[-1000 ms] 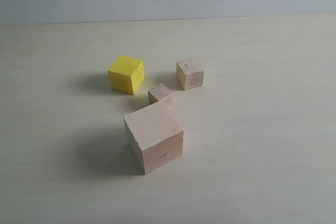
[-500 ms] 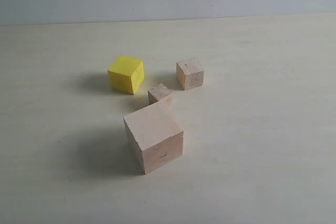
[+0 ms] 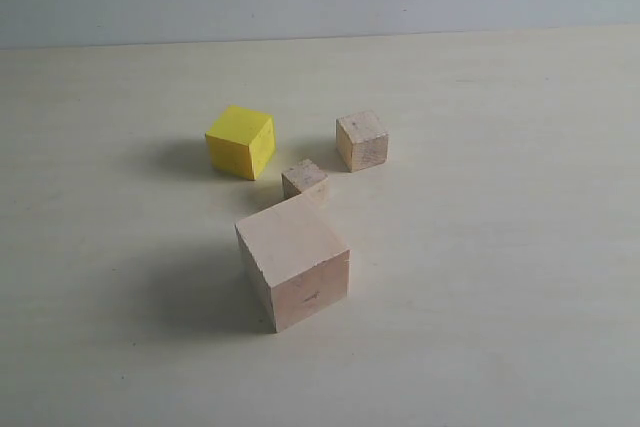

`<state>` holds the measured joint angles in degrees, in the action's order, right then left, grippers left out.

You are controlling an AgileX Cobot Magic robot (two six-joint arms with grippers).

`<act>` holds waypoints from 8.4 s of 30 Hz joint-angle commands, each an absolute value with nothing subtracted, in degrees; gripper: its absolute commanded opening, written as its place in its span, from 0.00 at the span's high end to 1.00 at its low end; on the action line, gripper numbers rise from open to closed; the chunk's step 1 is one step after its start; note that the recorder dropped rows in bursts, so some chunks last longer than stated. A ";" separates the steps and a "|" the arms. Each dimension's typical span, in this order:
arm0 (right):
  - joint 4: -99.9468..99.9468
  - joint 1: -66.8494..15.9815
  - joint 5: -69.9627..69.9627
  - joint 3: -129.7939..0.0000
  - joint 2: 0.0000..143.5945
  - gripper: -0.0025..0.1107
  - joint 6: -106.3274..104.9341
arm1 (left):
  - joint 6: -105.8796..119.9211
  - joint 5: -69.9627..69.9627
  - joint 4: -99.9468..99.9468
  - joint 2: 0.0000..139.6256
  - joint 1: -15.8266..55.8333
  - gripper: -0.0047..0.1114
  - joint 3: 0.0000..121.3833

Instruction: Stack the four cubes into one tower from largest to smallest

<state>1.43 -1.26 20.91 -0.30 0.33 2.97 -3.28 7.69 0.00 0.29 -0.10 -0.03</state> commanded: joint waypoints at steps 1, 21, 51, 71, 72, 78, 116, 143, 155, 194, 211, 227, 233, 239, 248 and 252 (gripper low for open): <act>-0.35 -0.92 29.64 -0.40 0.00 0.98 7.87 | -8.41 9.85 -0.32 0.00 -0.04 0.96 1.29; -3.23 -9.66 5.70 -29.17 22.96 0.98 10.72 | -9.29 -7.80 -0.72 30.90 8.32 0.96 31.91; -13.10 -29.97 -17.51 -31.25 59.22 0.98 13.52 | -4.95 -17.46 -2.32 55.92 39.97 0.96 35.80; -29.57 -29.97 -10.42 -31.25 70.76 0.82 8.48 | -3.40 -28.59 -7.46 66.62 39.97 0.96 32.85; -29.29 -29.97 -9.52 -31.25 70.76 0.82 7.11 | -2.75 -28.47 -8.91 68.25 39.97 0.96 32.85; -29.29 -29.97 -5.88 -31.25 70.76 0.82 -4.93 | 5.40 -26.01 -19.33 77.52 39.97 0.96 32.85; -29.46 -29.97 5.85 -31.25 70.76 0.82 -16.57 | 39.42 -26.20 -58.46 88.69 40.01 0.96 37.34; -29.46 -29.97 5.67 -31.25 70.76 0.82 -16.57 | 49.85 -28.42 -67.03 96.71 40.01 0.96 37.46; -29.35 -29.97 4.63 -31.25 70.76 0.82 -16.57 | 49.26 -15.28 -66.40 96.71 40.01 0.96 37.46; -29.51 -29.97 3.86 -31.25 70.62 0.82 -18.02 | 48.99 -16.33 -64.14 106.74 37.73 0.96 54.07; -29.51 -29.97 1.08 -31.25 70.62 0.82 -18.02 | 62.96 -20.14 -60.59 100.35 37.22 0.46 43.10; -29.51 -29.97 0.79 -31.25 70.62 0.82 -18.02 | 71.94 -14.63 -68.46 106.54 41.65 0.47 52.91; -29.51 -29.97 0.79 -31.25 70.62 0.82 -18.02 | 71.71 -14.87 -72.23 108.26 41.77 0.47 55.47; -29.51 -29.97 0.79 -31.25 70.62 0.82 -18.02 | 71.71 -15.10 -76.79 108.66 41.91 0.47 57.35; -29.51 -29.97 0.79 -31.25 70.62 0.82 -18.02 | 73.49 -14.65 -81.47 109.19 42.45 0.47 57.50; -29.51 -29.97 0.79 -31.25 70.62 0.82 -18.02 | 73.49 -14.65 -82.14 110.70 43.57 0.47 58.56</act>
